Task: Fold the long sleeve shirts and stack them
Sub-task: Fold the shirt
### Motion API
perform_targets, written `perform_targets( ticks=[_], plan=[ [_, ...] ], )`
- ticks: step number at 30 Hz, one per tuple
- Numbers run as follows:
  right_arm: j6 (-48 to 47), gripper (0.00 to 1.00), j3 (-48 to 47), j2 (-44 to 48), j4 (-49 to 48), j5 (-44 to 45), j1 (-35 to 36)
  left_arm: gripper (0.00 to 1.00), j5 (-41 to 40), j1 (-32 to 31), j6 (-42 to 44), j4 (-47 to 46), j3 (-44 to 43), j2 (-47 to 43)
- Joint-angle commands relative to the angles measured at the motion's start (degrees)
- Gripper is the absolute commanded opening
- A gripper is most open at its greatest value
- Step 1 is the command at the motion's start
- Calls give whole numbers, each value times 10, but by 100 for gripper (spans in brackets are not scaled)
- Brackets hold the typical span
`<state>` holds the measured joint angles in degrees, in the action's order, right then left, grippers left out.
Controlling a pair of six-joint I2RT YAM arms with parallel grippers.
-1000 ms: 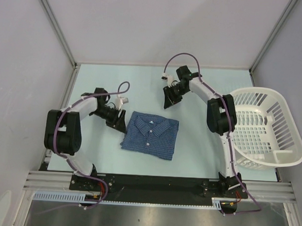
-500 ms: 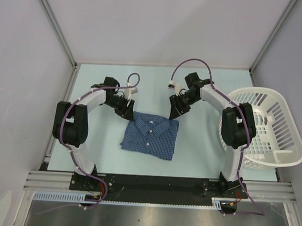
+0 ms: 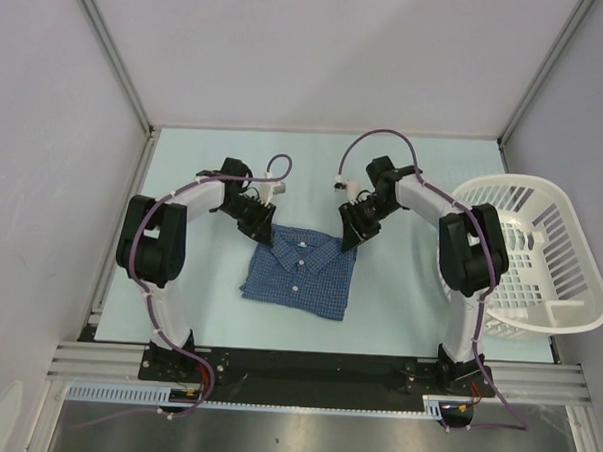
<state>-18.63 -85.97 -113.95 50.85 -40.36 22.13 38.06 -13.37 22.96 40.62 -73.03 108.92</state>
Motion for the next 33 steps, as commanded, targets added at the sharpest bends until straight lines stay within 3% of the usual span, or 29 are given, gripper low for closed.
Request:
perform_targets(
  ticks=[1, 8, 10, 11, 12, 13, 14, 20, 30, 32, 33],
  plan=[
    [-34, 43, -2, -16, 20, -10, 6, 31, 12, -2, -11, -12, -31, 8],
    [-51, 47, 1, -32, 23, 13, 7, 18, 7, -1, -20, -13, -32, 2],
    [-54, 38, -2, -38, 24, 15, 7, 16, 7, 0, -22, -14, -31, 2],
    [-55, 30, -9, -39, 26, 13, 7, 12, 8, 2, -23, -15, -32, 1],
    [-57, 11, -10, -36, 28, 12, 8, 10, 10, 4, -27, -15, -33, 1],
    [-60, 2, -13, -33, 28, 12, 6, 4, 16, 6, -30, -14, -34, 0],
    [-60, 0, -13, -30, 26, 19, 5, 0, 20, 13, -33, -15, -37, -2],
    [-33, 0, -29, -25, -34, 83, -21, 0, 11, 37, -83, -86, -6, -47],
    [-11, 0, -117, -107, -95, 149, -32, 0, -37, 45, -135, -151, 4, 2],
    [-9, 1, -119, -108, -107, 162, -32, 6, -39, 45, -147, -155, 1, 11],
    [-5, 6, -121, -107, -110, 170, -33, 16, -40, 46, -152, -159, 0, 13]
  ],
)
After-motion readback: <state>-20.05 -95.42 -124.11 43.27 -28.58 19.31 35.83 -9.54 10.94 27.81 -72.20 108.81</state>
